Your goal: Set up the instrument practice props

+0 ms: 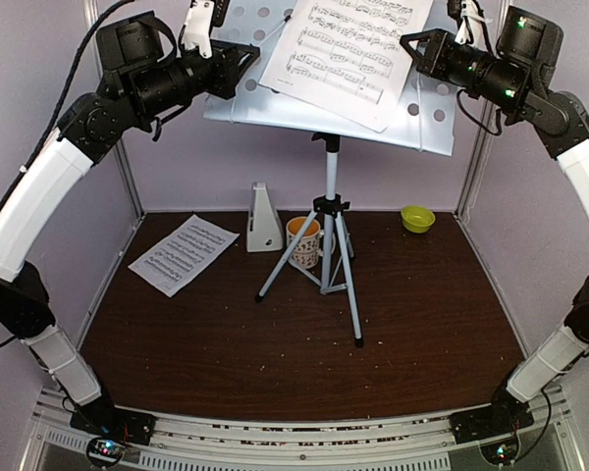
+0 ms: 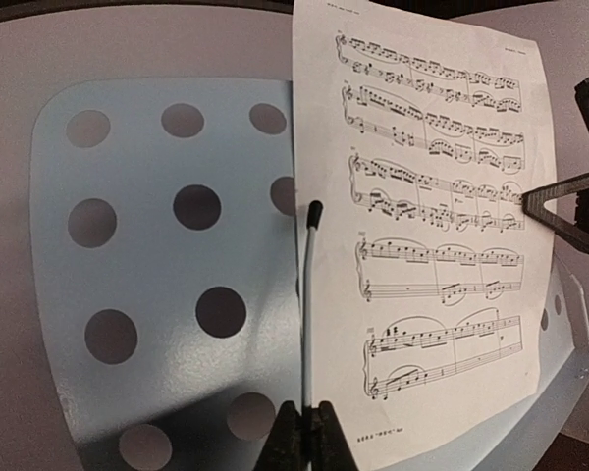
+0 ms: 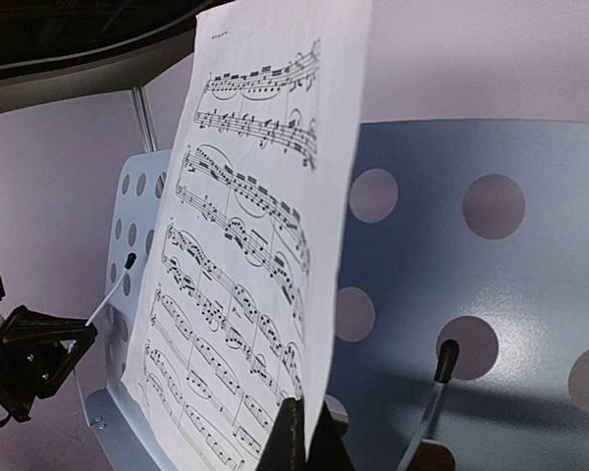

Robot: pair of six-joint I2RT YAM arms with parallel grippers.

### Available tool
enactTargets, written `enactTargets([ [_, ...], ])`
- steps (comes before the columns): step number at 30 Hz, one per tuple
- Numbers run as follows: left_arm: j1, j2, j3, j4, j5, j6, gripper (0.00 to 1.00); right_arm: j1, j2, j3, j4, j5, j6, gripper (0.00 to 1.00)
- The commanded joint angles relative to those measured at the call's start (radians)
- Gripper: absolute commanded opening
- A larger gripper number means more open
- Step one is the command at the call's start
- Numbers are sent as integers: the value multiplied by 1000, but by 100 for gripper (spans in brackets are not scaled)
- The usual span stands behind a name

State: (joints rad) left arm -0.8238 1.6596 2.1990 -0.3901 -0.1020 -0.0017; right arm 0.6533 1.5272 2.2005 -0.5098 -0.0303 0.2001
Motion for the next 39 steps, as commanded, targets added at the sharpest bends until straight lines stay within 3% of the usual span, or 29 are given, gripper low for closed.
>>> enactTargets([
  [1, -26, -73, -116, 237, -67, 28, 0, 17, 13, 31, 31, 32, -32, 0],
  [25, -51, -155, -330, 474, -3, 57, 0, 135, 133, 159, 77, 63, -194, 0],
  [39, -51, -168, -371, 524, 17, 60, 0, 169, 180, 182, 116, -18, -255, 0],
])
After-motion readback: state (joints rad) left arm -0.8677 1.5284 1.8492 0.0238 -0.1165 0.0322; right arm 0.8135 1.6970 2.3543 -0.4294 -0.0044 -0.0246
